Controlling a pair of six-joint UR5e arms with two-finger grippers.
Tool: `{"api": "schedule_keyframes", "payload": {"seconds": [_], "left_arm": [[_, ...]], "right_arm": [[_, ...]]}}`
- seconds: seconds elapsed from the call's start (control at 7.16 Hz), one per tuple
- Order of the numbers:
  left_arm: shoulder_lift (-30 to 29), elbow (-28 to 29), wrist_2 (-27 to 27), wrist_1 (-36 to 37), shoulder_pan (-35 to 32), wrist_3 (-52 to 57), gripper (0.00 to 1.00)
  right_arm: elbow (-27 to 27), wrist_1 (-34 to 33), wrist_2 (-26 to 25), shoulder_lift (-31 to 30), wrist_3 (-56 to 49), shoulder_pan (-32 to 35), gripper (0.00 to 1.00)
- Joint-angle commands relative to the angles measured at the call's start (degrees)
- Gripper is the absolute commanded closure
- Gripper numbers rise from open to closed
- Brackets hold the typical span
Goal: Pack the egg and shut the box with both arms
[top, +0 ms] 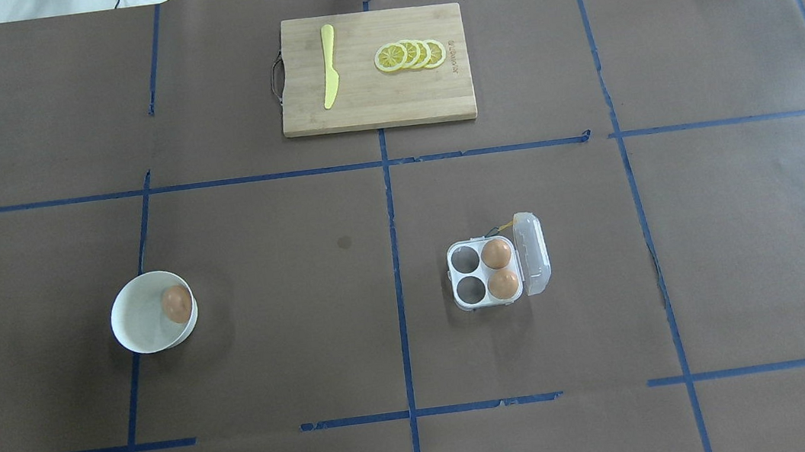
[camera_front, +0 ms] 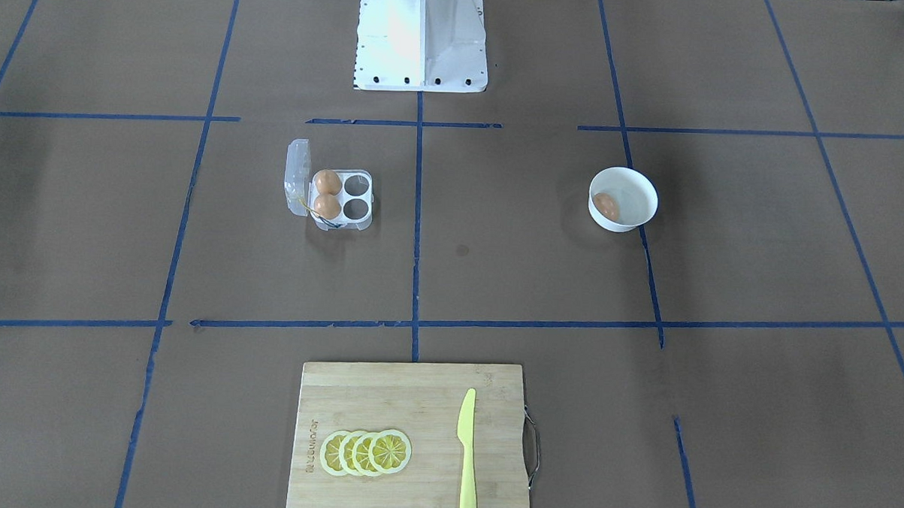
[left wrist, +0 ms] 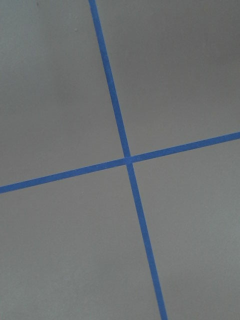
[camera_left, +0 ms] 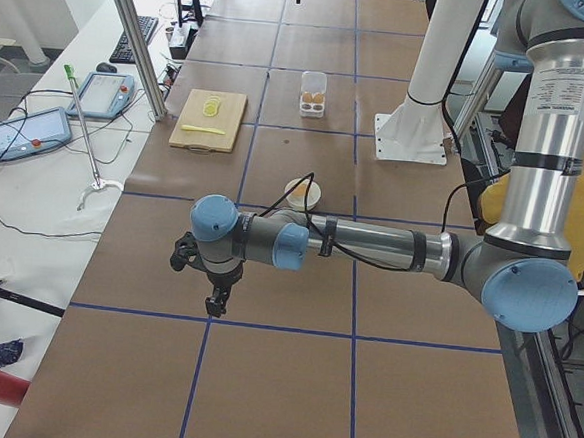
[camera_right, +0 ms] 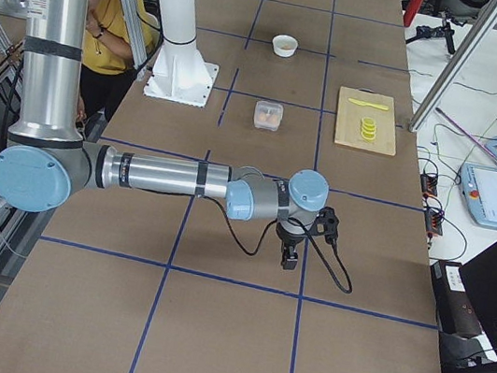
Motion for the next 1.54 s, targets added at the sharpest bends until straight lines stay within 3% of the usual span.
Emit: {"api": "schedule_keyframes", "payload": {"seconds": [0.0, 0.56, 1.4], "left_arm": [[0.08, -0.05, -0.18, -0.09, 0.07, 0.00, 0.00], [-0.89, -5.23, -0.18, -0.17, 0.08, 0.00, 0.00], [-0.10, -3.05, 0.34, -0.79, 0.16, 0.09, 0.00]], "right_arm": [[1.47, -1.91, 0.01, 0.09, -0.01, 0.00, 0.00], [1.74, -1.75, -0.08, 0.35, -0.01, 0.00, 0.00], [3.67, -1.66, 0.54, -0.96, 0.08, 0.00, 0.00]]}}
